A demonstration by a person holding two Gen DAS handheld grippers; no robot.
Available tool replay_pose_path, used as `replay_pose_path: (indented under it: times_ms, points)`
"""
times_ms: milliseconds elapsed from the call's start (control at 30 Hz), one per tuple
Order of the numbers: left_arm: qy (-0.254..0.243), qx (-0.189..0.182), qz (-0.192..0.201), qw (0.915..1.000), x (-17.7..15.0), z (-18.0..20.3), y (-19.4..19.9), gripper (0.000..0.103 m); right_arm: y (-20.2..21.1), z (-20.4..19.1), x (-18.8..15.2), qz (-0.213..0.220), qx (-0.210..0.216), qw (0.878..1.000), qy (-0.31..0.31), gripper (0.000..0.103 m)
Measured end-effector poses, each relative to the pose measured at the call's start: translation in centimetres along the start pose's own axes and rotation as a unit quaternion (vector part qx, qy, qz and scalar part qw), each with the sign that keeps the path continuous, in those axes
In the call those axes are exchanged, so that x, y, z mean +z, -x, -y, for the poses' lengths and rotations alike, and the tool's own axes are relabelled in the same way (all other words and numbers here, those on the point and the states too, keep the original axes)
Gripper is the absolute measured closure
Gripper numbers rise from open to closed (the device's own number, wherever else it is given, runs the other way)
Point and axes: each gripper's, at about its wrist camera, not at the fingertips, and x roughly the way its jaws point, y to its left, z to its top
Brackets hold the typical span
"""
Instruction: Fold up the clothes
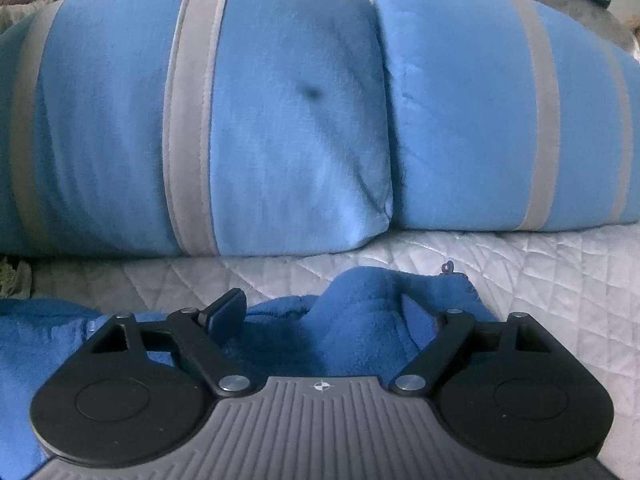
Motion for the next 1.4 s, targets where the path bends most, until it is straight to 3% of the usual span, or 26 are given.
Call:
replay_pose_path:
  times_ms: [67, 200, 267, 333, 433, 667, 867, 967, 1167, 1300, 1400]
  points:
    - [-0.008, 0.019, -0.005, 0.9998, 0.2, 0.6, 0.6, 0.013, 0.0, 0.1, 0.0, -0.001, -0.003, 1.0, -0.002, 0.072]
    - [-0.003, 0.025, 0.005, 0.9997, 0.8, 1.1, 2.7, 0.013, 0.3, 0.0, 0.0, 0.007, -0.034, 0.999, 0.0, 0.028]
    - [-0.004, 0.034, 0.011, 0.9994, 1.0, 1.4, 4.0, 0.012, 0.6, 0.1, 0.0, 0.016, -0.061, 0.998, 0.003, 0.013]
    - [-0.002, 0.037, 0.014, 0.9992, 1.0, 1.5, 5.4, 0.012, 1.0, 0.2, 0.2, 0.026, -0.087, 0.996, 0.005, 0.012]
    - [0.015, 0.021, 0.011, 0.9996, 0.5, 1.3, 7.6, 0.012, 1.7, 0.5, 0.6, 0.048, -0.13, 0.99, 0.01, 0.001]
    - [0.028, -0.018, -0.03, 0.999, -2.4, 2.3, 13.0, 0.01, 2.7, 1.0, 1.4, 0.084, -0.233, 0.969, 0.019, 0.0]
    - [0.024, -0.022, -0.071, 0.997, -6.3, 4.7, 17.5, 0.0, 3.2, 2.6, 1.7, 0.094, -0.272, 0.958, 0.0, 0.0]
    - [0.026, -0.026, -0.093, 0.995, -8.3, 6.2, 19.5, 0.0, 3.7, 3.1, 1.8, 0.105, -0.291, 0.951, -0.004, 0.0]
    - [0.02, -0.048, -0.147, 0.9878, -11.7, 9.7, 19.1, 0.0, 4.7, 4.3, 1.9, 0.125, -0.329, 0.936, -0.013, 0.0]
    - [0.019, -0.042, -0.187, 0.9812, -13.6, 11.7, 16.1, 0.0, 5.5, 5.6, 2.2, 0.137, -0.353, 0.925, -0.02, 0.0]
    - [0.029, -0.027, -0.19, 0.9811, -14.4, 12.3, 14.3, 0.0, 5.9, 6.9, 2.2, 0.135, -0.372, 0.918, -0.02, 0.0]
